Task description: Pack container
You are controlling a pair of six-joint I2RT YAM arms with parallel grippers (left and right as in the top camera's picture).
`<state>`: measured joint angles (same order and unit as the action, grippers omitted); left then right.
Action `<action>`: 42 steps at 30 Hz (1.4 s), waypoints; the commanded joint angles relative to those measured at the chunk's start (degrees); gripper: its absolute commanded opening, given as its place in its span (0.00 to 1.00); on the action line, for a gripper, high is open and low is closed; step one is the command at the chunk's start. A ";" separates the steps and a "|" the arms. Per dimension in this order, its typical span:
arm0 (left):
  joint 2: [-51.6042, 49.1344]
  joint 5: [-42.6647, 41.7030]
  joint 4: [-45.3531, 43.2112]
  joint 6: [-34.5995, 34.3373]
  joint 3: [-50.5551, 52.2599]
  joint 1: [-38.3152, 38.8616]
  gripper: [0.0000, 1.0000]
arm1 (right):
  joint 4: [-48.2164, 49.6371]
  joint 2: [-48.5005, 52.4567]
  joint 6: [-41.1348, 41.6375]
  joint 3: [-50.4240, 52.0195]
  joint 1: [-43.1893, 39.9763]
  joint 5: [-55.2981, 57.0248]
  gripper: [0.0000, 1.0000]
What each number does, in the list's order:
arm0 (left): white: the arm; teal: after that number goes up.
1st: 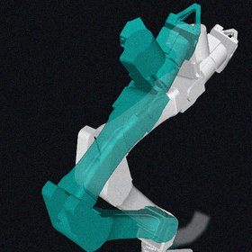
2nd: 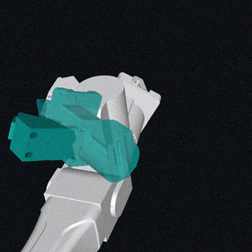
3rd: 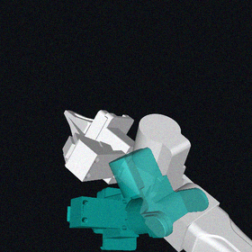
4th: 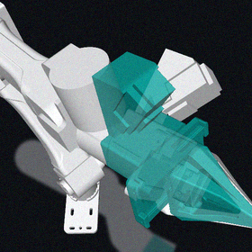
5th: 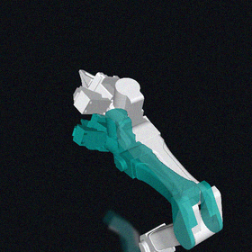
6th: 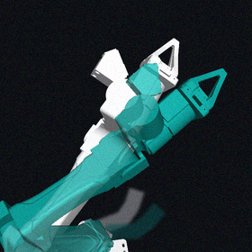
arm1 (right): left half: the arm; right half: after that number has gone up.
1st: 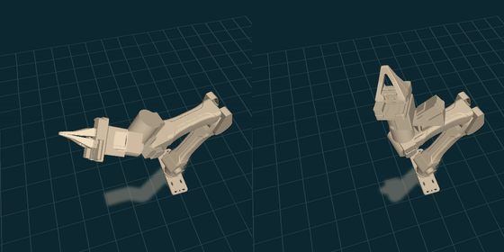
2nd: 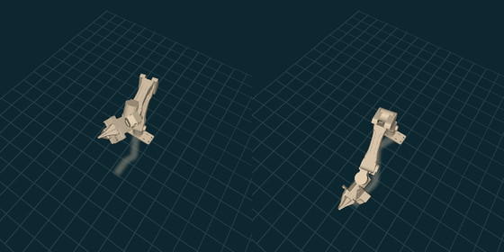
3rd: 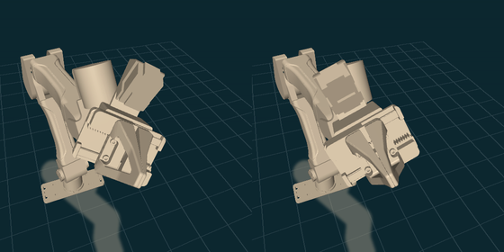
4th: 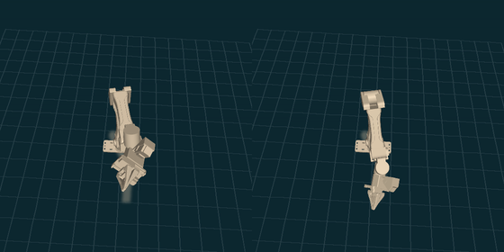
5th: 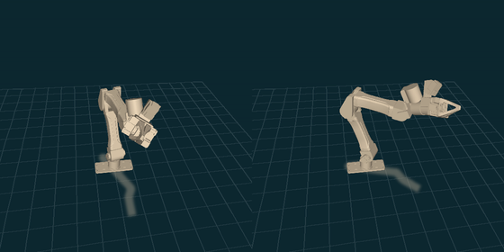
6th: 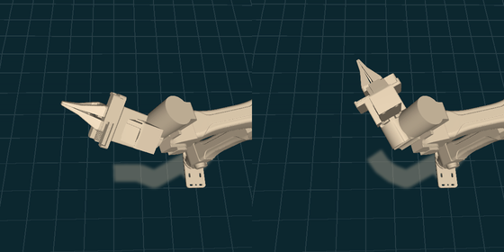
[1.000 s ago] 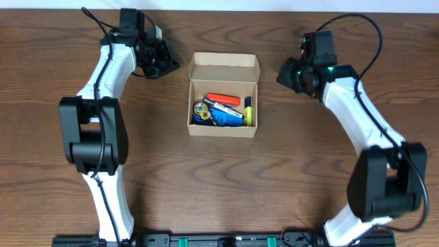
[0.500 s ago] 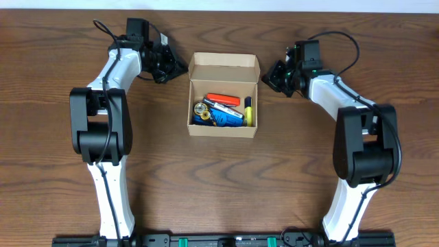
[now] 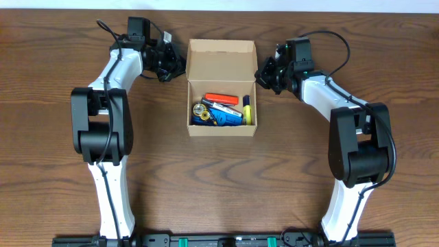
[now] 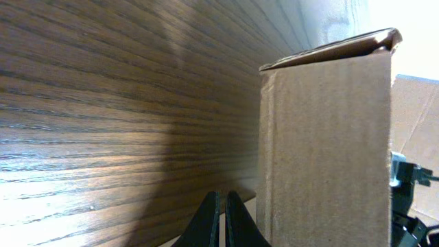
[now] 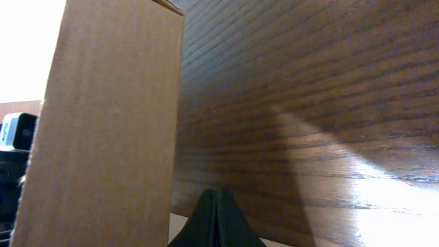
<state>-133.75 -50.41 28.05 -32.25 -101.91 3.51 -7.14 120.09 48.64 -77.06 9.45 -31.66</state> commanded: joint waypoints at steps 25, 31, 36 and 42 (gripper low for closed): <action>13.57 -5.97 -1.36 15.47 -0.35 -0.96 0.06 | 18.08 0.55 -5.14 0.02 -1.95 -20.41 0.02; 17.59 -1.60 5.81 22.23 -0.33 -0.79 0.06 | 15.72 -3.08 -10.03 0.02 -1.97 -21.94 0.02; 19.93 4.17 17.33 31.21 -0.33 0.90 0.06 | 2.64 -8.44 -19.50 0.02 -1.77 -18.14 0.02; 20.76 12.46 31.32 37.51 -0.33 4.63 0.06 | -17.73 -15.34 -29.59 0.02 -0.35 -8.68 0.02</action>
<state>-113.91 -44.42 56.21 -0.86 -101.95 6.37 -21.30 108.60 27.24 -76.86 8.12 -45.74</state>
